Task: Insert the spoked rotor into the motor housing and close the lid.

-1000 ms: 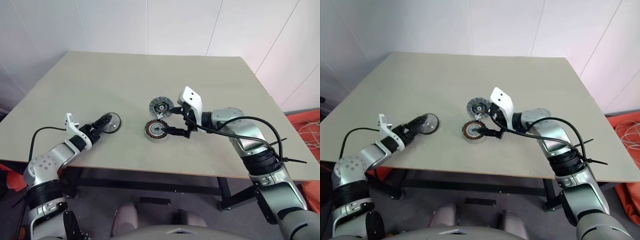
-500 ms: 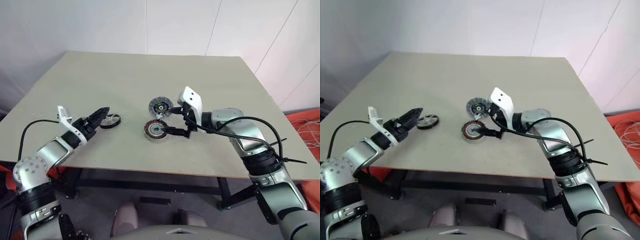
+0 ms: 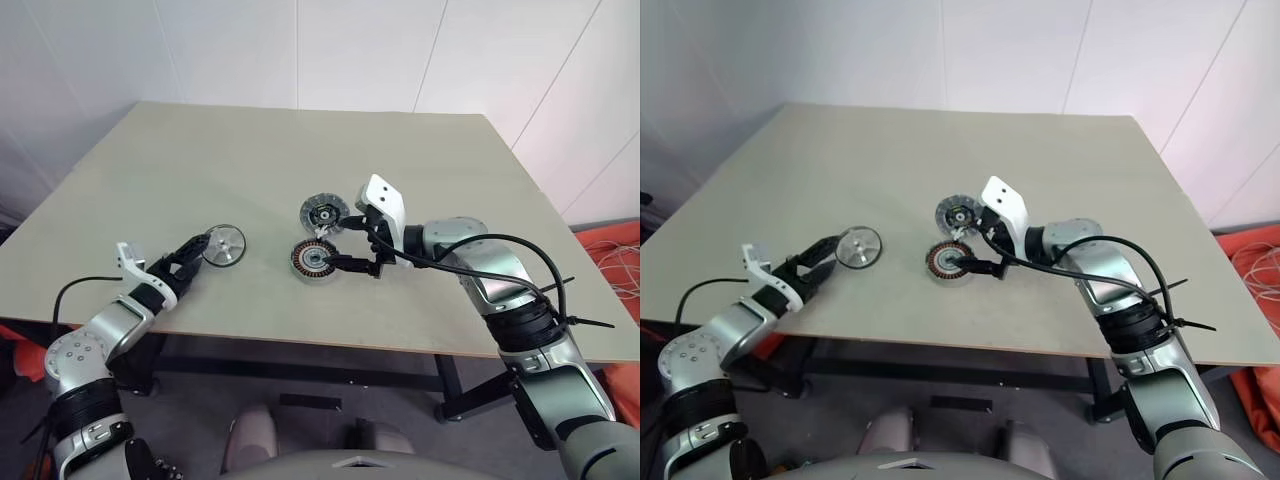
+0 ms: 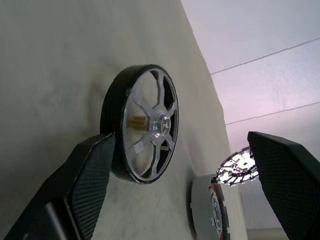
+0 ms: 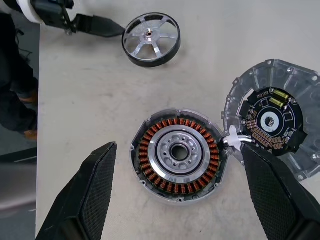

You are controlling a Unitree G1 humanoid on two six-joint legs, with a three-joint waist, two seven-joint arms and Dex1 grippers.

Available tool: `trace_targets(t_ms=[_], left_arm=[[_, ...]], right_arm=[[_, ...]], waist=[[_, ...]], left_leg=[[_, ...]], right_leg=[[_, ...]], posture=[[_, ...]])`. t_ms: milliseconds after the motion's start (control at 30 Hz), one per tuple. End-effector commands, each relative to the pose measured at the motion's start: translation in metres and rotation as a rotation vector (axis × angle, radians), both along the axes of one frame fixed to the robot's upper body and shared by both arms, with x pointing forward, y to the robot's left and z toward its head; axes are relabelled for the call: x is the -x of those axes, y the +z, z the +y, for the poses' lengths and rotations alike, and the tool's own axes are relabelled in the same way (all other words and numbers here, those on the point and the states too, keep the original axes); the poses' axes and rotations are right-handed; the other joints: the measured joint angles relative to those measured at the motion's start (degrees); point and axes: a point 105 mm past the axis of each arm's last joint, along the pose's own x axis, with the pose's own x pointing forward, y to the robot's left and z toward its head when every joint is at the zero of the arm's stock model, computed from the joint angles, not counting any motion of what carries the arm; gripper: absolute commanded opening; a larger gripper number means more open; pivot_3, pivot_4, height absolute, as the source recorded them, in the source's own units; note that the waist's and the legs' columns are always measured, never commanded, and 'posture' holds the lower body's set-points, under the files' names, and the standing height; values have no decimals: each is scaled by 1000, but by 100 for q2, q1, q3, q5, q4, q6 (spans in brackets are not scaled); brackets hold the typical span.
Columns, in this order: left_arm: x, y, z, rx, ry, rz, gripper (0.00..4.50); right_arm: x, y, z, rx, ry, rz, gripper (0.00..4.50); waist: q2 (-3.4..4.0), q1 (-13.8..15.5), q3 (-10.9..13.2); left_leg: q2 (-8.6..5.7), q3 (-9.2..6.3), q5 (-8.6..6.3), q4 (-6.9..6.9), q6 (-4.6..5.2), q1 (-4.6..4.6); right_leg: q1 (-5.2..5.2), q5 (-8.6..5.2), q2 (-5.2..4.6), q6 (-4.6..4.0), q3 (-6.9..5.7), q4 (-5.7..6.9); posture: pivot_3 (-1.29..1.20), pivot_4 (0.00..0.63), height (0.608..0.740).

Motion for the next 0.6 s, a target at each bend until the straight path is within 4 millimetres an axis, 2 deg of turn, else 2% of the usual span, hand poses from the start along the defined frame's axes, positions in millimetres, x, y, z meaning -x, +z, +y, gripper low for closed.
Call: trace_targets(t_ms=[33,267,600], left_arm=[[-7,9,0,76,20,-40,4500],[-6,-1,-6,119,14,-7,4500],[-17,-2,-9,150,41,-16,4500]], right_arm=[[2,17,0,-26,11,-54,4493],[3,18,-1,-24,7,-55,4493],[3,19,1,-23,15,-54,4493]], waist=[[0,0,0],[0,1,0],[0,11,0]], left_leg=[[-1,0,0,0,0,0],[-1,0,0,0,1,1],[-3,0,1,0,-1,13]], right_leg=[[0,0,0,0,0,0],[1,0,0,0,0,-1],[13,1,-2,4,0,1]], posture=[[0,0,740],[0,0,740],[0,0,740]])
